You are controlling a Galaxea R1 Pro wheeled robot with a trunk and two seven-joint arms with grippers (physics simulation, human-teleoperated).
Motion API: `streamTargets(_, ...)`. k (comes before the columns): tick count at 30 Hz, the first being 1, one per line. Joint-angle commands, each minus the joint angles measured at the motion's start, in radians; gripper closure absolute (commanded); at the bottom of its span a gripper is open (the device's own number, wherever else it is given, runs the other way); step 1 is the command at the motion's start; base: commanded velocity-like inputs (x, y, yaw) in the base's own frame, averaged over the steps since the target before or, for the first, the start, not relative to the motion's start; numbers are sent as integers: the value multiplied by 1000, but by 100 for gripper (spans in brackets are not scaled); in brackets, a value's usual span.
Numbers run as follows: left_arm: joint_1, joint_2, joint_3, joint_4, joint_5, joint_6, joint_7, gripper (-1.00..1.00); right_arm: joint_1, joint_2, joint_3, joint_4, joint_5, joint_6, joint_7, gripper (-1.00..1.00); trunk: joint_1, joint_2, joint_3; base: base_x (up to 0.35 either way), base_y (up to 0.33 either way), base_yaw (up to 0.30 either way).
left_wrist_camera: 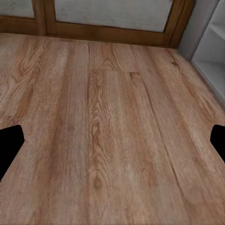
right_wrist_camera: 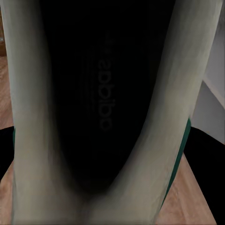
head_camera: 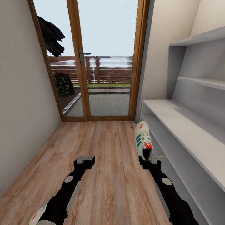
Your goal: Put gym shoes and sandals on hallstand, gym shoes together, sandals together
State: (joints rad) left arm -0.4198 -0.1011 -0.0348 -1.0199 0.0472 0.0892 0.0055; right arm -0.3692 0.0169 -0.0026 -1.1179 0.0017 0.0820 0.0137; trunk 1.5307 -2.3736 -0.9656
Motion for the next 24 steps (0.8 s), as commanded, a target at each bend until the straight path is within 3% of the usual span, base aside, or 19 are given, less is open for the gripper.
streamTargets(1, 0, 0, -1, -2, 5, 6, 1, -100, 0, 0, -1, -2, 0, 5, 2, 100, 0, 0, -1, 286, -265, 281)
streamTargets(10, 0, 0, -1, -2, 5, 6, 0, -100, 0, 0, -1, -2, 0, 5, 2, 100, 0, 0, -1, 316, -191, 95)
streamTargets(24, 0, 0, 0, -2, 5, 6, 0, -100, 0, 0, -1, -2, 0, 5, 2, 100, 0, 0, -1, 346, -80, 2)
